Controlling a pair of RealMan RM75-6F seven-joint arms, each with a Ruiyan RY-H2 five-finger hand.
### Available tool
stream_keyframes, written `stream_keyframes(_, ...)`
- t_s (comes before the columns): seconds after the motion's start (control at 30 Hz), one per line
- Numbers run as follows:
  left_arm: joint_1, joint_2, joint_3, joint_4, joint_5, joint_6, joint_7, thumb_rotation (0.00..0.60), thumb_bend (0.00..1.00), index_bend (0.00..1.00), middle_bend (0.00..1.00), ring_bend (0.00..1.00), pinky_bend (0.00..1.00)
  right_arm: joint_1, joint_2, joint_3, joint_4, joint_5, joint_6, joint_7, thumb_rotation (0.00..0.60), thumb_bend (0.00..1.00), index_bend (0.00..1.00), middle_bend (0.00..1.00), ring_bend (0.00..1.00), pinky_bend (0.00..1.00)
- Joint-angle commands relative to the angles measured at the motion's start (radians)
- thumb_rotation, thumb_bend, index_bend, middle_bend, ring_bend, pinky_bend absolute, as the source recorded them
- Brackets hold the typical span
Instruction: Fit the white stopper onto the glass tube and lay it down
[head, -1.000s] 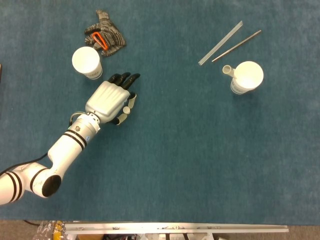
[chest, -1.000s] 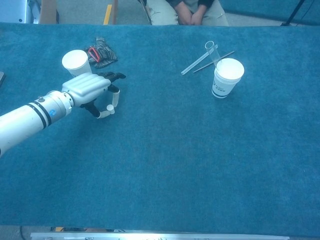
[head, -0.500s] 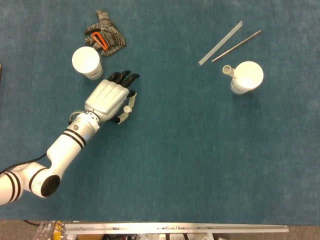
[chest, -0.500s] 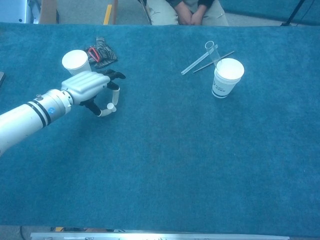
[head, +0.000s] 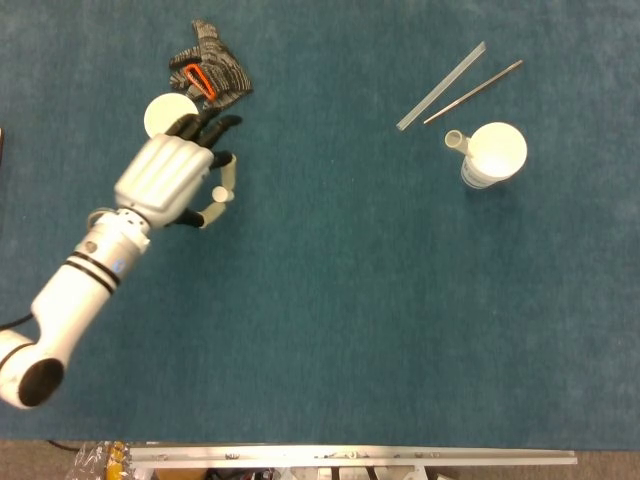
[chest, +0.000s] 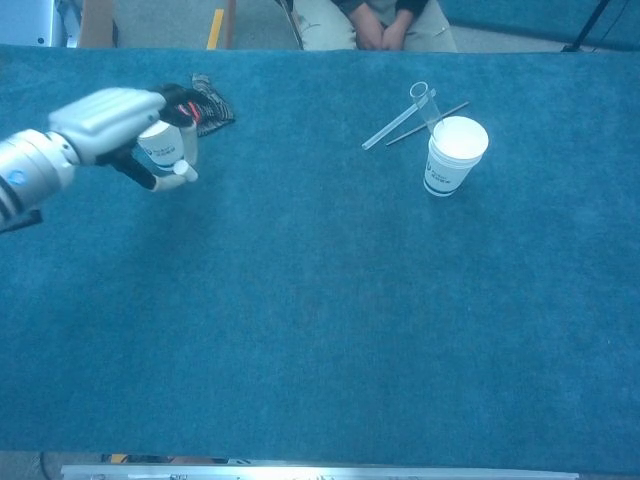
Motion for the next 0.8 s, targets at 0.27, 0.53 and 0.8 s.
stream_keyframes(0.27,0.055,0.190,-0.010,-0.171,-0.008,0.055,-0.029,0.600,0.32,0.53,0.09,0.00,0.00,0.167,-0.121,0.038,0.057,0.112,-0.170,-0.133,0.600,0.34,0.40,0.19,0.04,0.18)
stream_keyframes(0.53,0.089,0.283,-0.005,-0.236,0.008,0.078,-0.066,0.600,0.32,0.53,0.09,0.00,0.00,0.272,-0.215,0.055,0.067,0.209,-0.251,-0.219,0.600,0.34,0.40,0.19,0.04,0.18)
stream_keyframes(0.8,0.109,0.330,-0.002,-0.261,0.020,0.085,-0.092,0.600,0.32,0.53,0.08,0.00,0.00,0.364,-0.316,0.059,0.071,0.296,-0.283,-0.315,0.600,0.29,0.40,0.19,0.04,0.18)
